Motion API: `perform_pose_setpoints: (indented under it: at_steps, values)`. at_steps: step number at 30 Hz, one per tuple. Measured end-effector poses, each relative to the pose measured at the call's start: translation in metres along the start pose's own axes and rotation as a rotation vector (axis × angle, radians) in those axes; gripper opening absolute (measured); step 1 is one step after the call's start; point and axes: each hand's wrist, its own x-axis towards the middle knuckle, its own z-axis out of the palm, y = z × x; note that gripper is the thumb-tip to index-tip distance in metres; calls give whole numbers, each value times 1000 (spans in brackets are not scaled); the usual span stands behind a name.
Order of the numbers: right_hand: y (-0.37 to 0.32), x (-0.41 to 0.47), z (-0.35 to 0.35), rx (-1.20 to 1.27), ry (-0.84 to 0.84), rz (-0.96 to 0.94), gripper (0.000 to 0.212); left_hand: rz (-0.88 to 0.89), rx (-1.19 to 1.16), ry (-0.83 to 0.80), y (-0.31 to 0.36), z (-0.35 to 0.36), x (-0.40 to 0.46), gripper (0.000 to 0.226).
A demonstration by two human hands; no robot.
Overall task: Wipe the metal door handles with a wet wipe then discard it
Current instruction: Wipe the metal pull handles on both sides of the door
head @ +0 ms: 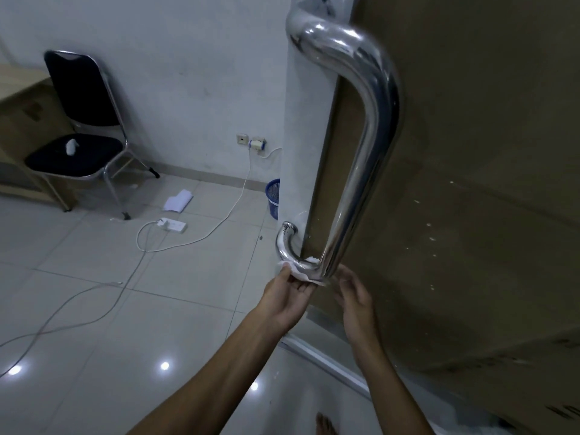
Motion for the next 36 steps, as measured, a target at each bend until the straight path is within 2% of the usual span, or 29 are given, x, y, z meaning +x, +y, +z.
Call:
perform_pose_setpoints:
  at_steps: [3,7,9,11,15,17,21,24,28,30,31,34,36]
  values:
    - [14,-3,2,-9,51,32,22,-71,8,-56,-6,4,-5,30]
    - [12,-19,4,49,252,-3,21,-139,26,-36,-7,7,-5,34]
    - [10,-28,6,34,320,-28,19,-182,189,-31,-4,3,-6,37]
    - [12,-33,9,21,342,-23,20,-204,477,6,-2,0,-9,38]
    - [23,-34,23,6,258,11,29,-164,783,46,4,-5,-9,46]
    - [24,-33,31,-21,237,5,32,-67,955,74,7,-7,-9,50]
    - [22,-26,40,49,318,38,38,206,1293,95,12,-9,-2,58]
    - [14,-20,43,113,320,53,33,358,1495,142,17,-12,5,65]
    - [8,-11,48,97,365,57,22,447,1628,89,21,-19,4,75]
    - [7,-9,51,54,372,47,25,559,1692,93,21,-23,-6,69]
    - [6,-9,52,41,373,43,27,680,1699,78,19,-25,-14,59]
    - [3,-6,56,36,385,24,33,1114,1622,-104,8,-39,-31,34]
    - [3,-4,58,30,400,30,31,1187,1588,-160,0,-52,-32,26]
